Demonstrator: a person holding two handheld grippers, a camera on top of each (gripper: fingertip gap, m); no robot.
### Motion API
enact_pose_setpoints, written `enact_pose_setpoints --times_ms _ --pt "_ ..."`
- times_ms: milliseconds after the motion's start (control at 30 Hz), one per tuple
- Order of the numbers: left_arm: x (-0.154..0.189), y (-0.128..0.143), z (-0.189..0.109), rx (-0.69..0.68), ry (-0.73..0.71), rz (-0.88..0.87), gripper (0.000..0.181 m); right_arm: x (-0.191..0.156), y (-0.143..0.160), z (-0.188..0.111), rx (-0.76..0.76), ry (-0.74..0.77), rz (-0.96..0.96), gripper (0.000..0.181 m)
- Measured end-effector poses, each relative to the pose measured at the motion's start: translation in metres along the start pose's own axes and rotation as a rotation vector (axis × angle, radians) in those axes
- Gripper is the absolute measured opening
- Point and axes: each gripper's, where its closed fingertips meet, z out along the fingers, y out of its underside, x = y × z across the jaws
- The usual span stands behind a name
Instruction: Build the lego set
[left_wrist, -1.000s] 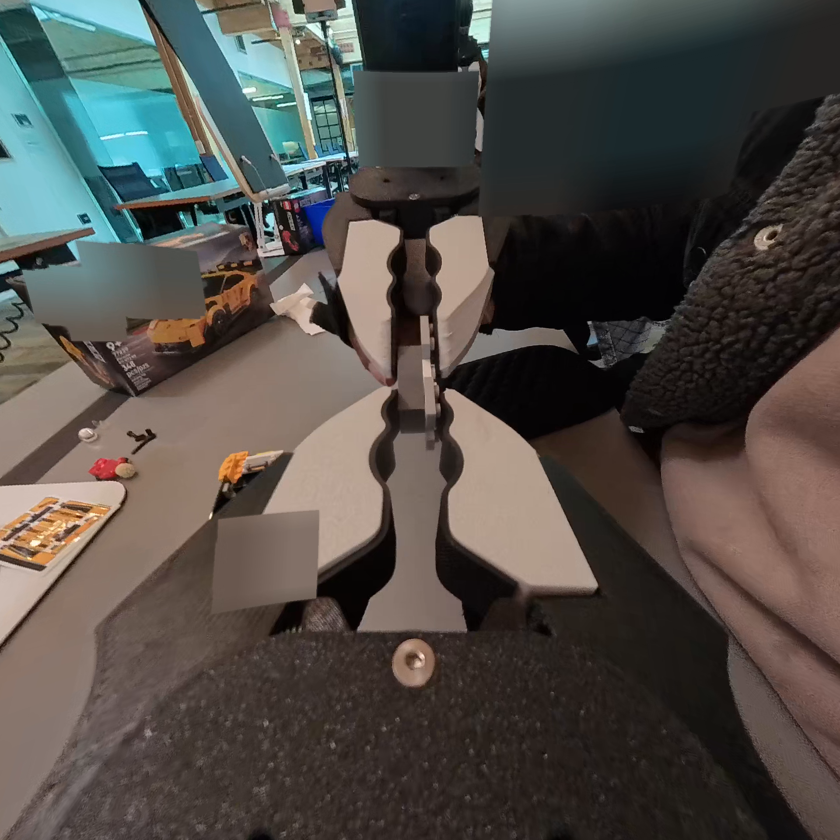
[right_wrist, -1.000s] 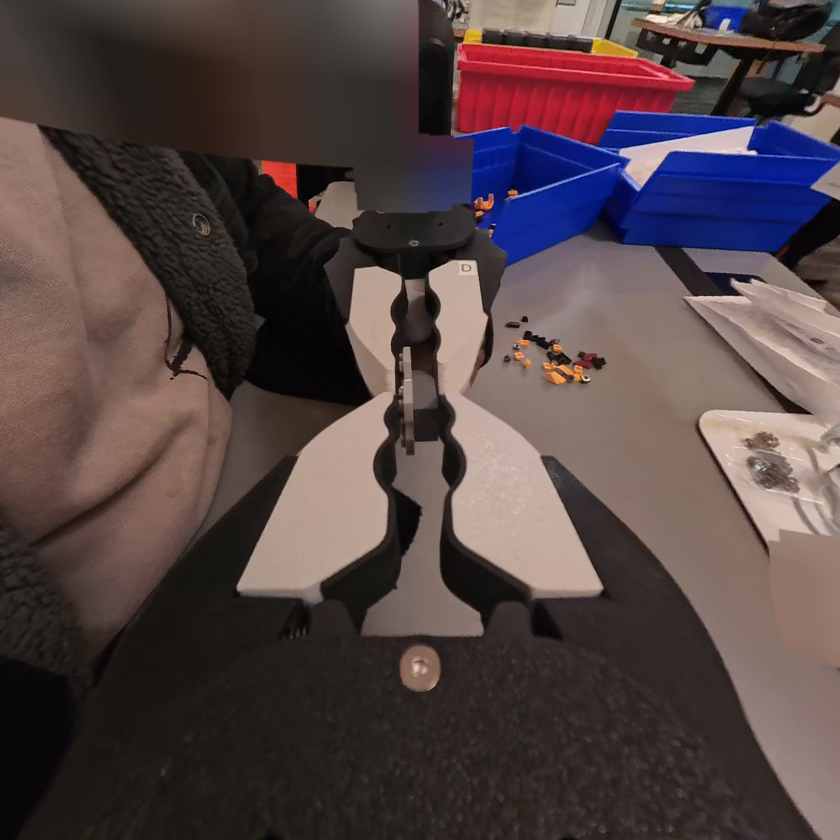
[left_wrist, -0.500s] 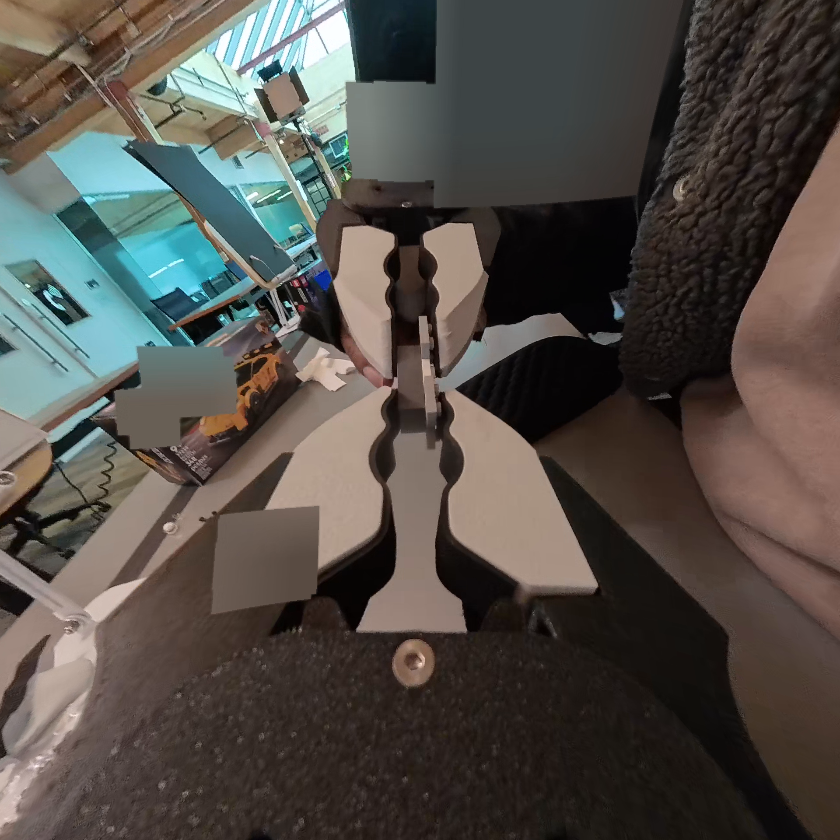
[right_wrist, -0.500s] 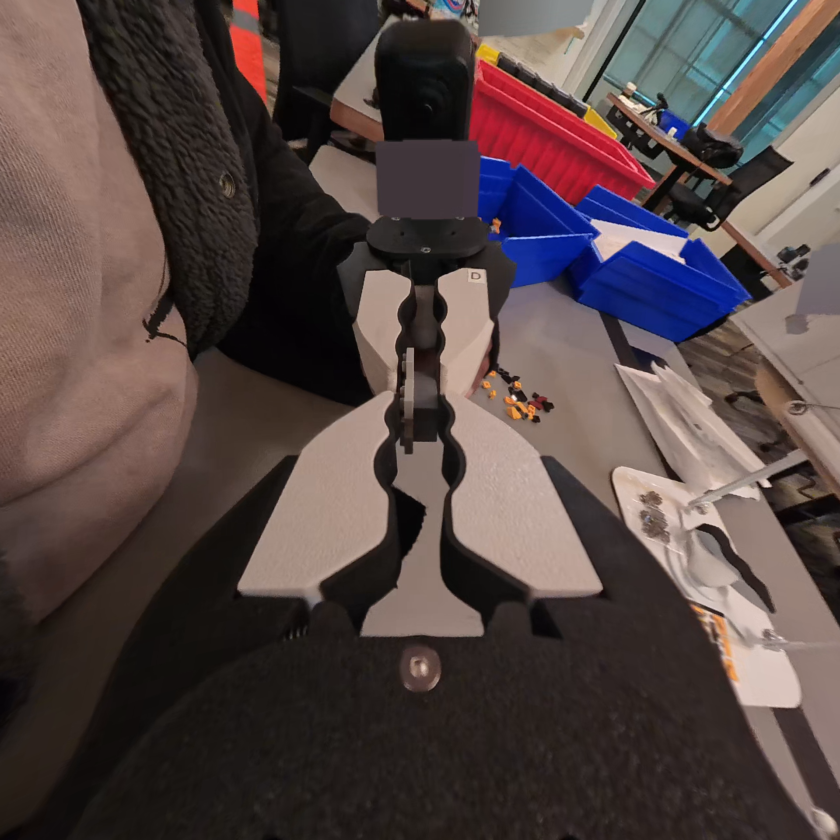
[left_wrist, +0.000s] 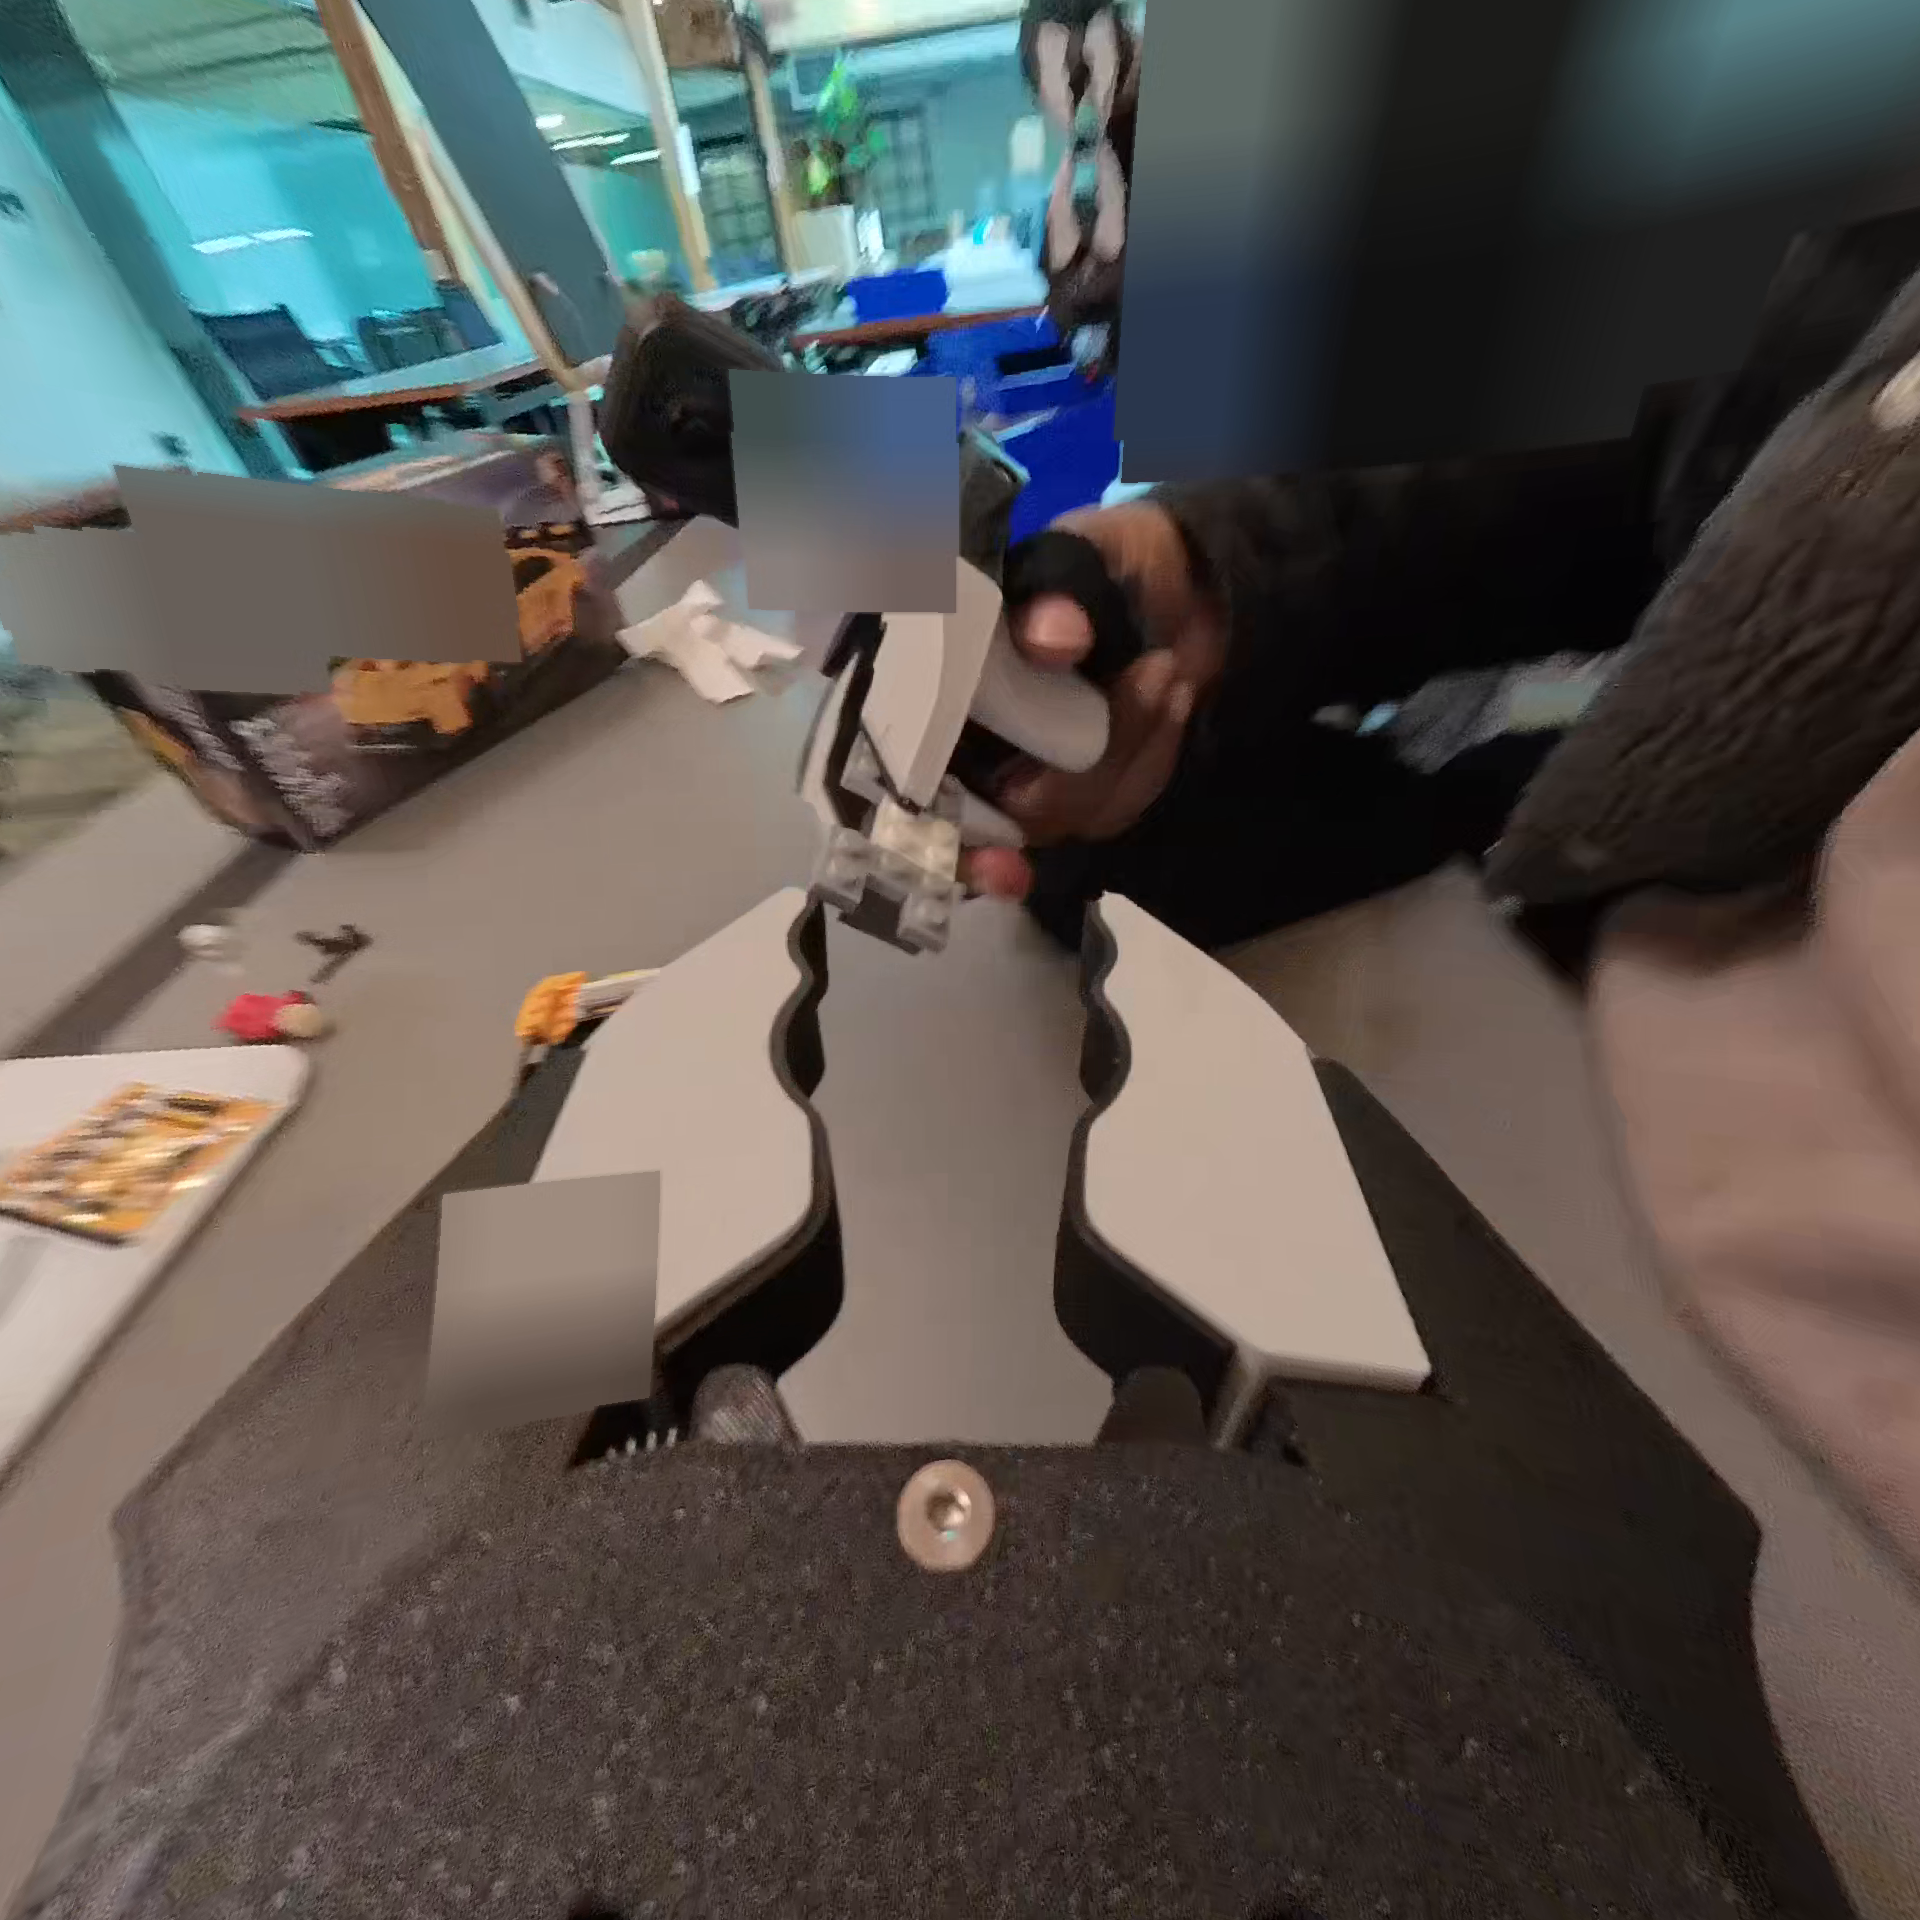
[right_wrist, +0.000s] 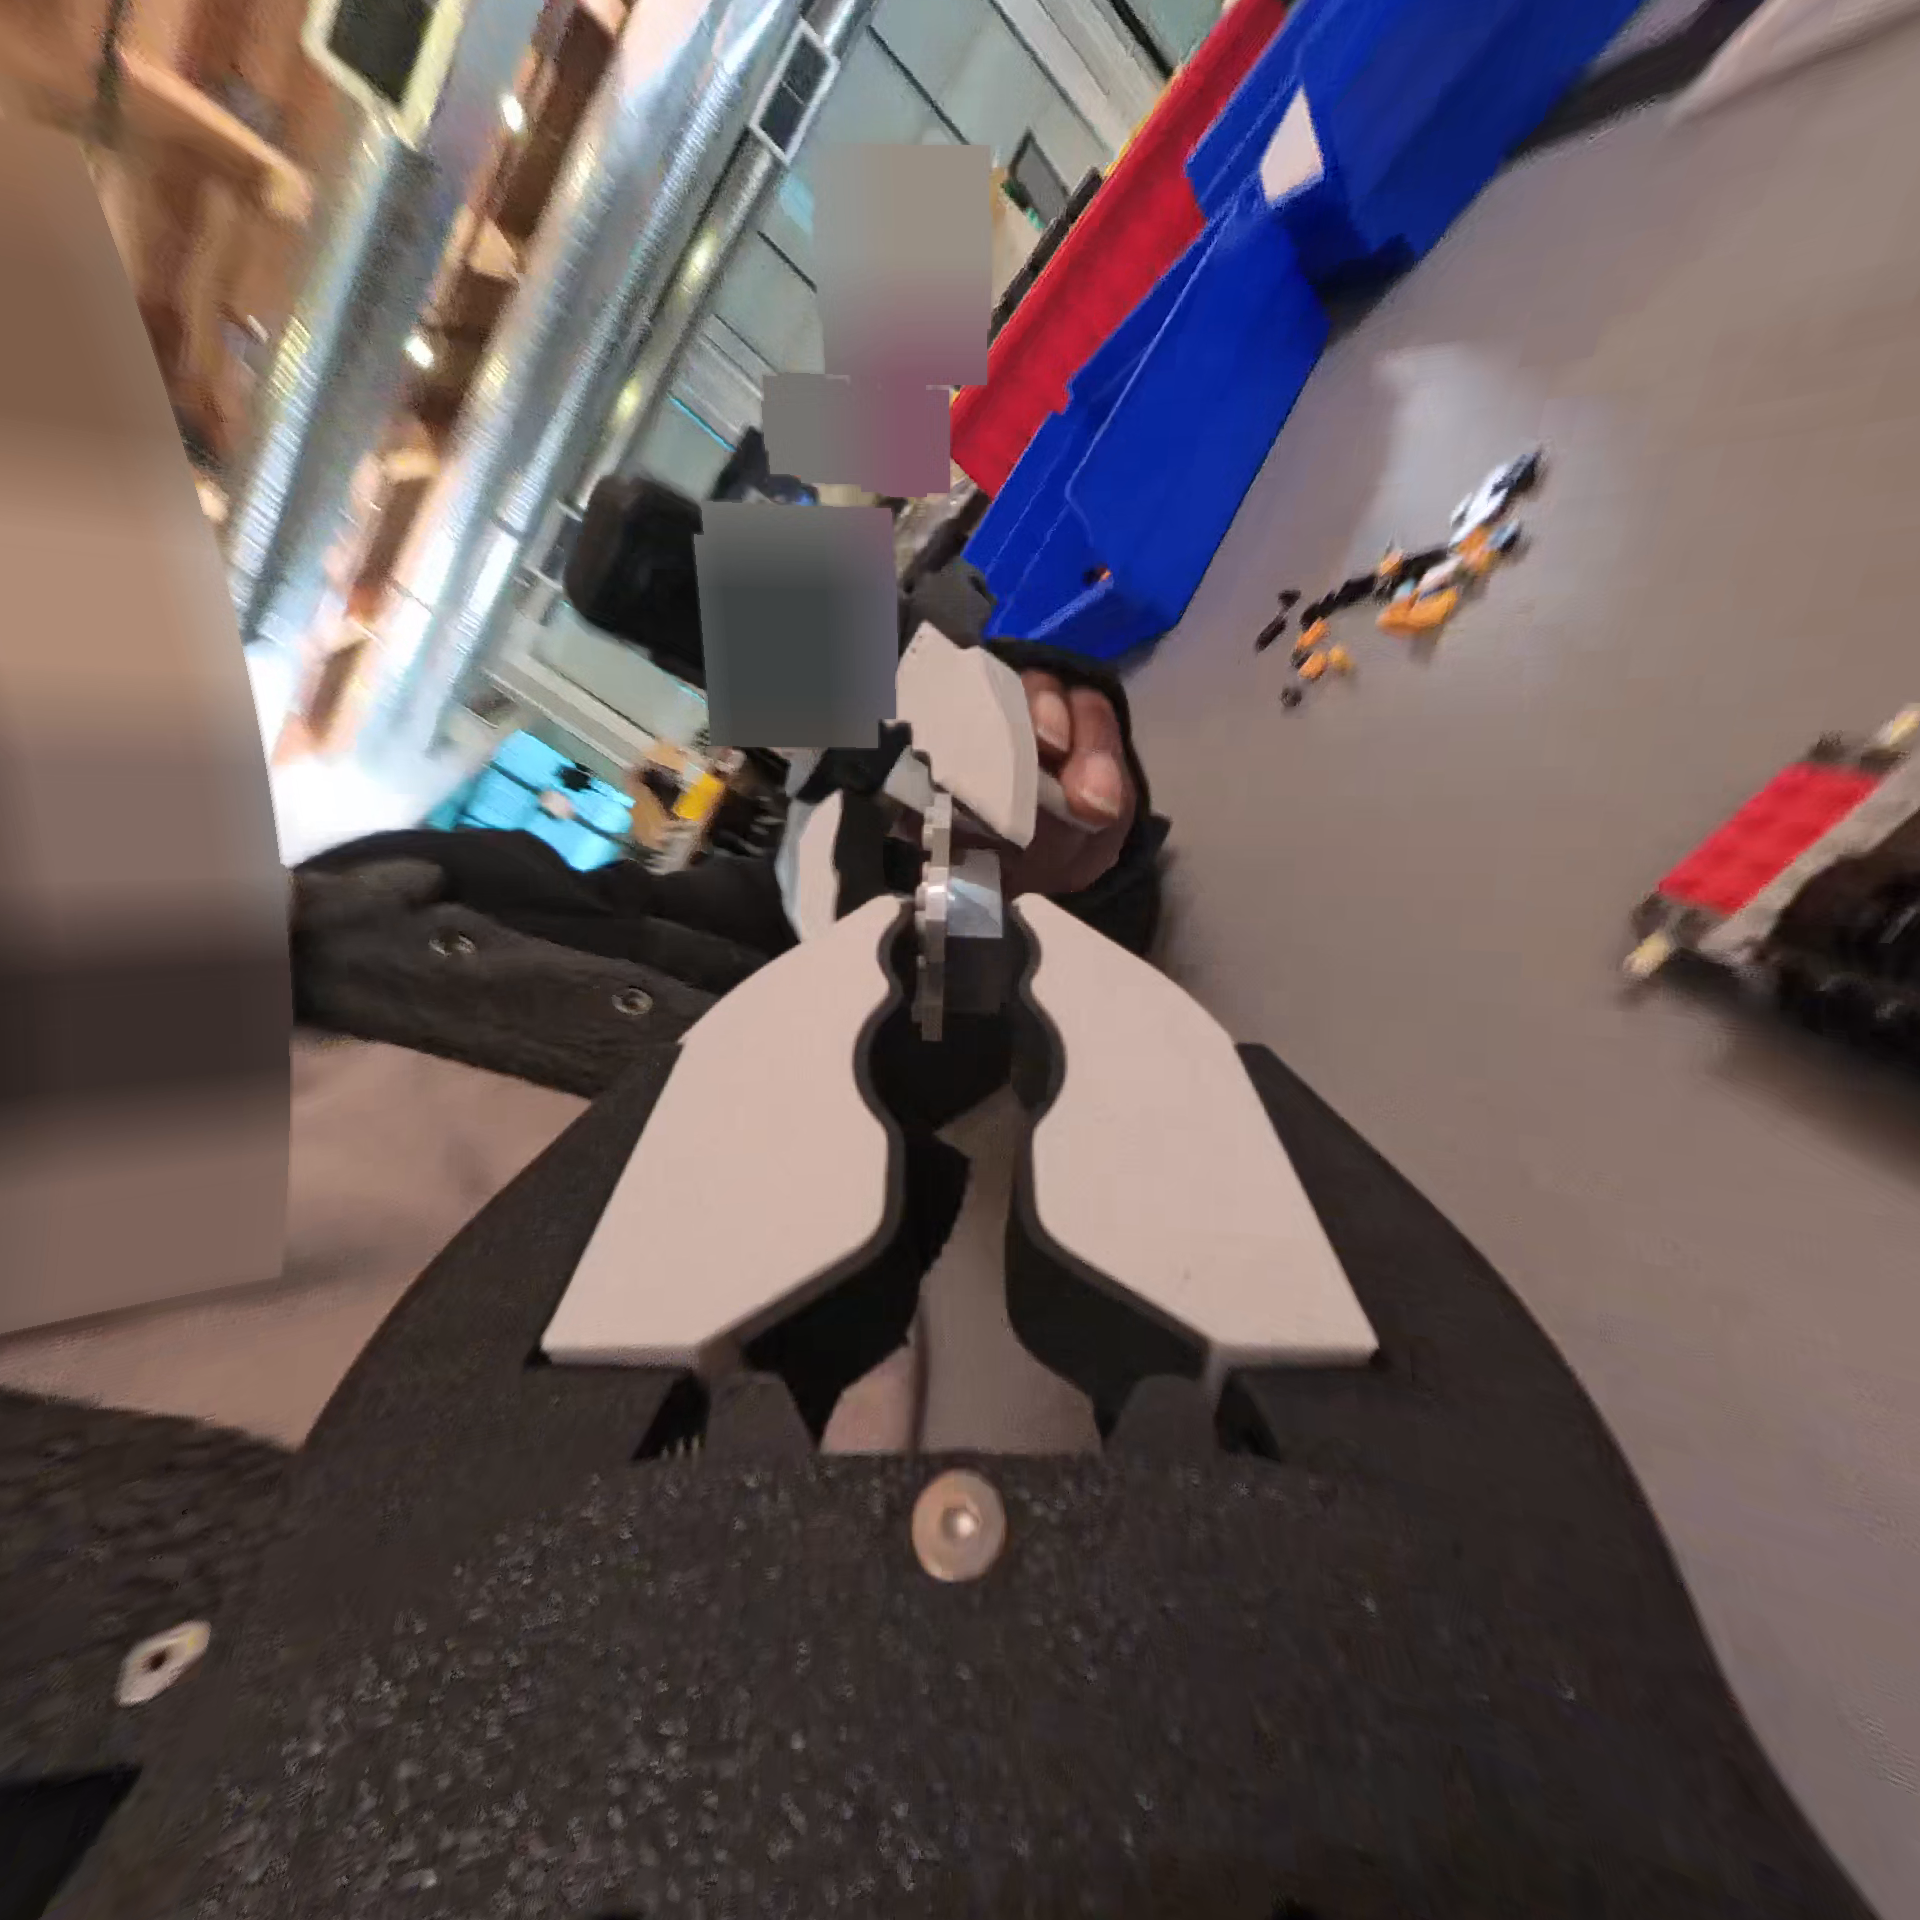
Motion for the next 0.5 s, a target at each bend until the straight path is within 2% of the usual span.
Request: enact_pose_setpoints --times_ms 100,200,400,500 --pt "-0.007 0.01 0.002 -0.083 -0.1 0.141 0.039 0.005 0.004 0.0 -0.014 -0.047 0.12 0.015" --pt "-0.014 0.013 0.002 -0.1 -0.154 0.162 0.032 0.008 0.005 0.001 -0.027 -0.049 0.16 0.015" --pt "-0.016 0.01 0.003 -0.062 -0.175 0.179 0.039 0.008 0.015 0.005 -0.062 -0.063 0.178 0.015" --pt "-0.007 0.015 0.003 -0.084 -0.122 0.206 0.028 0.01 0.02 0.008 -0.071 -0.068 0.192 0.015"
